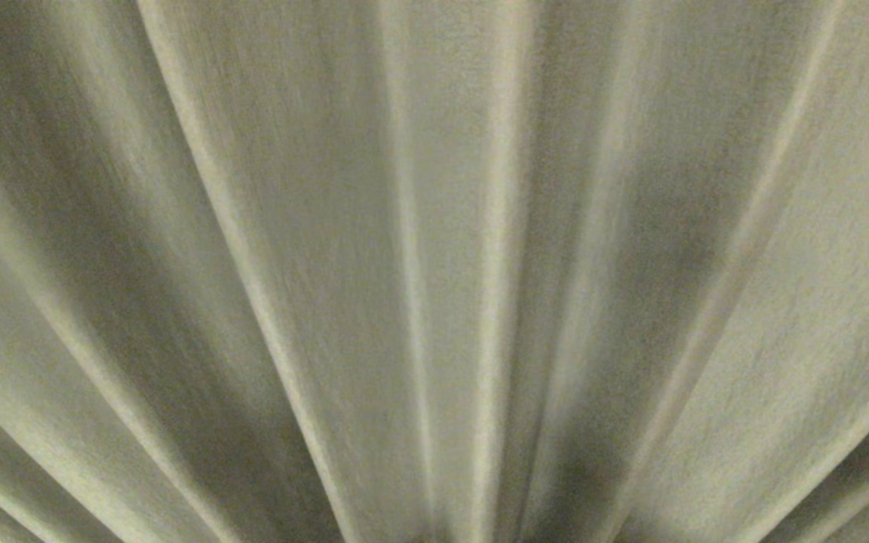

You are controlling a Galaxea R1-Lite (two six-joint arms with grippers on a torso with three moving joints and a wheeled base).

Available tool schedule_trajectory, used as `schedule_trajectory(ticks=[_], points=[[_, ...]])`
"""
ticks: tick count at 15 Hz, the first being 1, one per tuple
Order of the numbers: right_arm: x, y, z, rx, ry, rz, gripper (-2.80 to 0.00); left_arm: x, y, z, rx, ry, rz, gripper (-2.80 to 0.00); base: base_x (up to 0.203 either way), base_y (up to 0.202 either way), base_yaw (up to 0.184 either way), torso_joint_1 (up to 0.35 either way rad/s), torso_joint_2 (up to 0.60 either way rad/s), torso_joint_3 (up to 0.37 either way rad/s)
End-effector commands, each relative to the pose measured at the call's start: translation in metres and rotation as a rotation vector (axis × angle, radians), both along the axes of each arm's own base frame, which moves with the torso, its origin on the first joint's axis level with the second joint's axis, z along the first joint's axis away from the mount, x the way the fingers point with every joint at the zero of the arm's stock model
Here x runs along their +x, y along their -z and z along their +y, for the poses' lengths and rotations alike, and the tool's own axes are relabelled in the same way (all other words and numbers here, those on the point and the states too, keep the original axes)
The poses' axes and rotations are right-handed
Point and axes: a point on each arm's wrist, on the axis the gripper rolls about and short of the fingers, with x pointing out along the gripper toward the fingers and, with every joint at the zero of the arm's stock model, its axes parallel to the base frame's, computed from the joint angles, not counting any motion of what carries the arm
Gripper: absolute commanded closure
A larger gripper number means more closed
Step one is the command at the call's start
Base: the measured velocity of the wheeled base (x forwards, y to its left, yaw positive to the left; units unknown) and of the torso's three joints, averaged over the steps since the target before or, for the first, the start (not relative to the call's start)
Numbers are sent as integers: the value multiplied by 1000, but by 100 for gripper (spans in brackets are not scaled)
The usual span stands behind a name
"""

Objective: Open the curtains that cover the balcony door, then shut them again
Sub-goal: Close the outer curtains on both sides

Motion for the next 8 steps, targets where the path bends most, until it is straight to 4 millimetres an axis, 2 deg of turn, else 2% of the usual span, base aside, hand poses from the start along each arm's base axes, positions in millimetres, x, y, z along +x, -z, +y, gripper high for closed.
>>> schedule_trajectory(ticks=[1,8], points=[[0,0,0,0,-2,2,0,0,0,0,0,0,-1,0,0,0,0,0,0,0],[0,0,0,1,-2,2,0,0,0,0,2,-1,-1,0,0,0,0,0,0,0]])
